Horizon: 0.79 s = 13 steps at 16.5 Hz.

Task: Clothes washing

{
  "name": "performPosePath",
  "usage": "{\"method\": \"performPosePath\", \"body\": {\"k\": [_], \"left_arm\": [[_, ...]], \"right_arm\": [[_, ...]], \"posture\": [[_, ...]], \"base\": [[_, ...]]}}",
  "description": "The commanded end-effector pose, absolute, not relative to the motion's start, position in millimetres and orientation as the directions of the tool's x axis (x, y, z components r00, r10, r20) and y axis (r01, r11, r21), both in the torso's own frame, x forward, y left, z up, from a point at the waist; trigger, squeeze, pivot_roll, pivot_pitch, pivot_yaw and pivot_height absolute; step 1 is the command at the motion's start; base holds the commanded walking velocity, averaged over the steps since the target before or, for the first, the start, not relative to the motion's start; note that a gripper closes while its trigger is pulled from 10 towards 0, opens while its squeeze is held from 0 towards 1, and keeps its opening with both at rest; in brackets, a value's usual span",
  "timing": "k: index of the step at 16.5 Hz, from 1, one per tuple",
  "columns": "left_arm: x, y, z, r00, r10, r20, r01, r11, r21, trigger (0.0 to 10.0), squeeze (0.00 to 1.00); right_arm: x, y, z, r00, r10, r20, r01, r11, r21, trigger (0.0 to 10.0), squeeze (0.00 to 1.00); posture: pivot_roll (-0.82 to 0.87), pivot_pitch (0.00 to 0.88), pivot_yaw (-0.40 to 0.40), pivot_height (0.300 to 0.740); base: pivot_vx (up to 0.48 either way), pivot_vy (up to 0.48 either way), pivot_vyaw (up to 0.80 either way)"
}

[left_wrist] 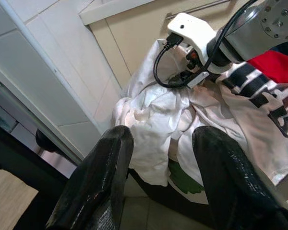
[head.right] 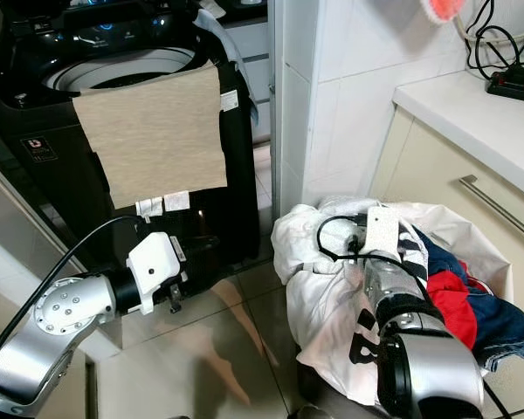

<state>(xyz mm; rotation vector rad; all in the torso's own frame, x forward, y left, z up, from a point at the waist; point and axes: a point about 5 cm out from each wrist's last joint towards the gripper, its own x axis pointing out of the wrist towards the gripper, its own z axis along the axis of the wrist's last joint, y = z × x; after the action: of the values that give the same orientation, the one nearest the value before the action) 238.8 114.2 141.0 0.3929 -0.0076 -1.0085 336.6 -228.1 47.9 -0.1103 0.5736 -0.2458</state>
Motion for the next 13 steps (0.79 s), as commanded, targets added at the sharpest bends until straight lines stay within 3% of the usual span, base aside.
{"method": "performPosePath", "body": {"k": [1,13], "left_arm": [[241,115,146,0.555,-0.815,-0.165,0.808,0.481,0.341,10.0,0.00],[249,98,145,0.555,-0.821,-0.135,0.803,0.486,0.346,10.0,0.00]], "right_arm": [[343,-223,55,0.837,-0.244,-0.490,0.167,0.966,-0.196,0.0,0.00],[331,-217,37,0.810,-0.220,-0.543,0.178,0.976,-0.128,0.0,0.00]], "posture": [[0.05,0.000,0.069,0.740],[0.01,0.000,0.064,0.740]], "base": [[0.000,0.000,0.00],[0.000,0.000,0.00]]}}
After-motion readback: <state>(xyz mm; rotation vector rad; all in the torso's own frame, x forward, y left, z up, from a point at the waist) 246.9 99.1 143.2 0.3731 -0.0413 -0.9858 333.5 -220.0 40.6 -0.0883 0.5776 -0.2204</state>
